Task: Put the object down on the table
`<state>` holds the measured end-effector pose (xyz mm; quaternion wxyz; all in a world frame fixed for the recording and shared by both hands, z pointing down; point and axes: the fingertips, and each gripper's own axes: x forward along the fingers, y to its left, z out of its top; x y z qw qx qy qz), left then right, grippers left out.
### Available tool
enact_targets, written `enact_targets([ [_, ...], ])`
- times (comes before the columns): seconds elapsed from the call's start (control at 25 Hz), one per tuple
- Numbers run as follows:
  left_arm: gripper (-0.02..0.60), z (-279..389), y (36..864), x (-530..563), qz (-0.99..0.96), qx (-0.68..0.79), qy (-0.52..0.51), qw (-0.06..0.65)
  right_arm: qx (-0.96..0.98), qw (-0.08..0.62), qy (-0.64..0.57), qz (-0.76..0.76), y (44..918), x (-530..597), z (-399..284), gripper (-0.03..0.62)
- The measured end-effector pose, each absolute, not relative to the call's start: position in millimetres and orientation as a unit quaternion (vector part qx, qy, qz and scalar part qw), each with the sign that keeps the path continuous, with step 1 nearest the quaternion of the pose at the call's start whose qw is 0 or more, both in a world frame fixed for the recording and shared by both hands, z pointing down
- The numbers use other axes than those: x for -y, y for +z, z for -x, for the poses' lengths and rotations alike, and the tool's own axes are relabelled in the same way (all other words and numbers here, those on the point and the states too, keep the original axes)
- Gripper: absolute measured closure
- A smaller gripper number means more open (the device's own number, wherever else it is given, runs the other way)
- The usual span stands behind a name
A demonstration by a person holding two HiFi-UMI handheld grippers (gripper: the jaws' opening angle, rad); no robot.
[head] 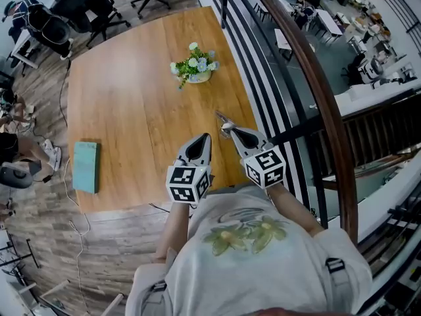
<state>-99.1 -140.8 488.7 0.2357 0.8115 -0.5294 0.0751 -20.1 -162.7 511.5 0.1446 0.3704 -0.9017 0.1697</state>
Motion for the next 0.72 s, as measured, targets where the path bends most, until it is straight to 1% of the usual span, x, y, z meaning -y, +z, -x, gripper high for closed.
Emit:
enact_targets([
  [0.72, 0.568, 86.1, 492.3, 122.6, -0.816, 0.522, 0.085, 0.232, 0.915, 0.155, 0.146, -0.343, 507.7, 132.2, 25.5, 0.587],
])
